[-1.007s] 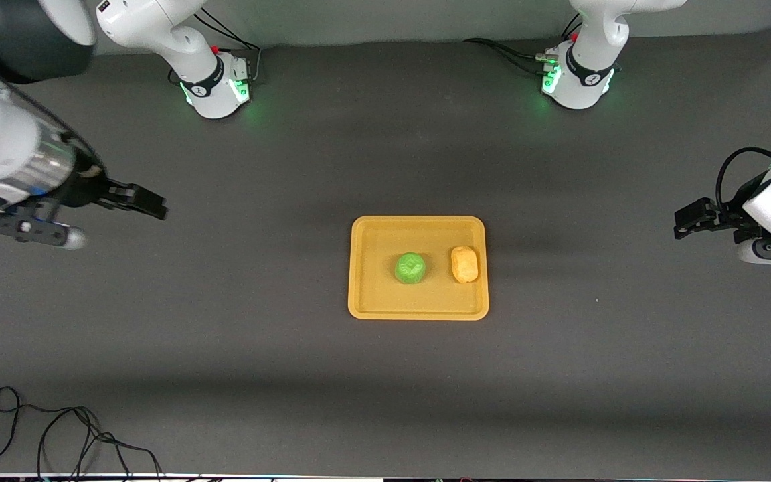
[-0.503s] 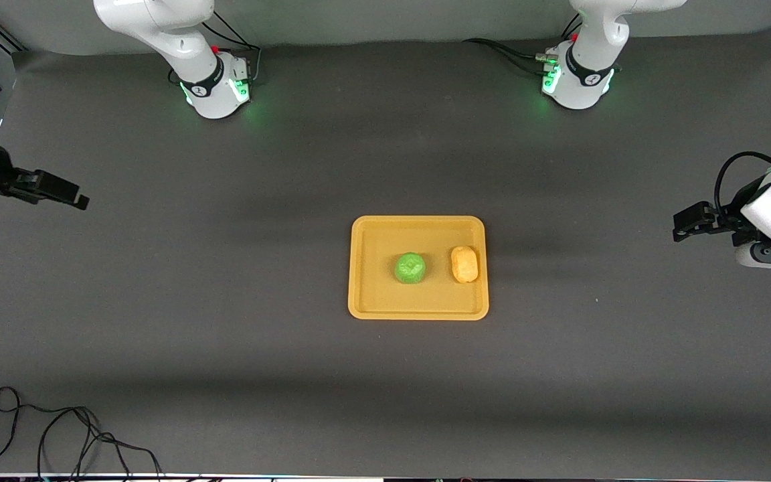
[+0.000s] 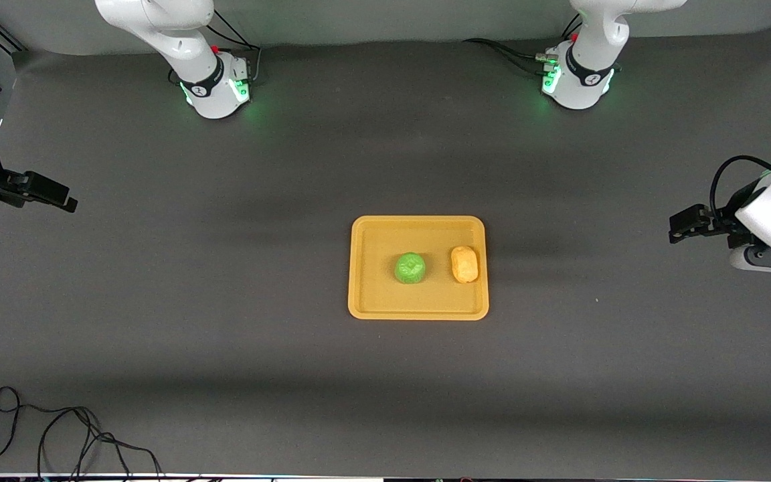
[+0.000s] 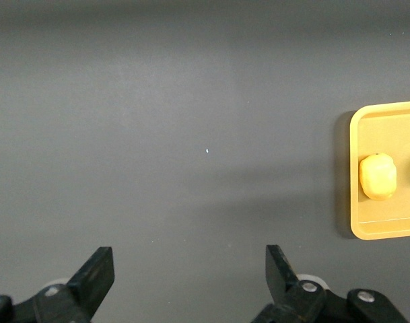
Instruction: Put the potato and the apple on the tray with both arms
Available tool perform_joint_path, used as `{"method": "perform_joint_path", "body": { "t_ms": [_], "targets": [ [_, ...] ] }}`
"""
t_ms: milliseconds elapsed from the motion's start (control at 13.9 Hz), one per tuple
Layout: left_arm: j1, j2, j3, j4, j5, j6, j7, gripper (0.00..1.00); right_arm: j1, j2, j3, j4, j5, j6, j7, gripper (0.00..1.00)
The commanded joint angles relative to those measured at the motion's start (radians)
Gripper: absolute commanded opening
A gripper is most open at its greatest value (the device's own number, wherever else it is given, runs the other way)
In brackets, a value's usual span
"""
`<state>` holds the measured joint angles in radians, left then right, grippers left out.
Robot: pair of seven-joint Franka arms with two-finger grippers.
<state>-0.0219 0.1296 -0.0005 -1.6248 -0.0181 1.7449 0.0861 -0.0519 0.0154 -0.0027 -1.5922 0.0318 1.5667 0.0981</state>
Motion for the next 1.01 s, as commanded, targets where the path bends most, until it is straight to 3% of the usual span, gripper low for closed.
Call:
{"method": "perform_joint_path", "body": {
  "t_ms": [0,935],
  "targets": [
    [-0.018,0.01,0.008,0.02,-0.008,0.005,-0.005,1.0,-0.003,-0.002,0.004,0.018,-0.023,-0.004,-0.014,1.0],
    [-0.021,0.027,0.004,0.016,0.038,0.036,-0.02,1.0,0.0,0.008,0.006,0.014,-0.047,-0.001,-0.104,1.0]
  ]
}}
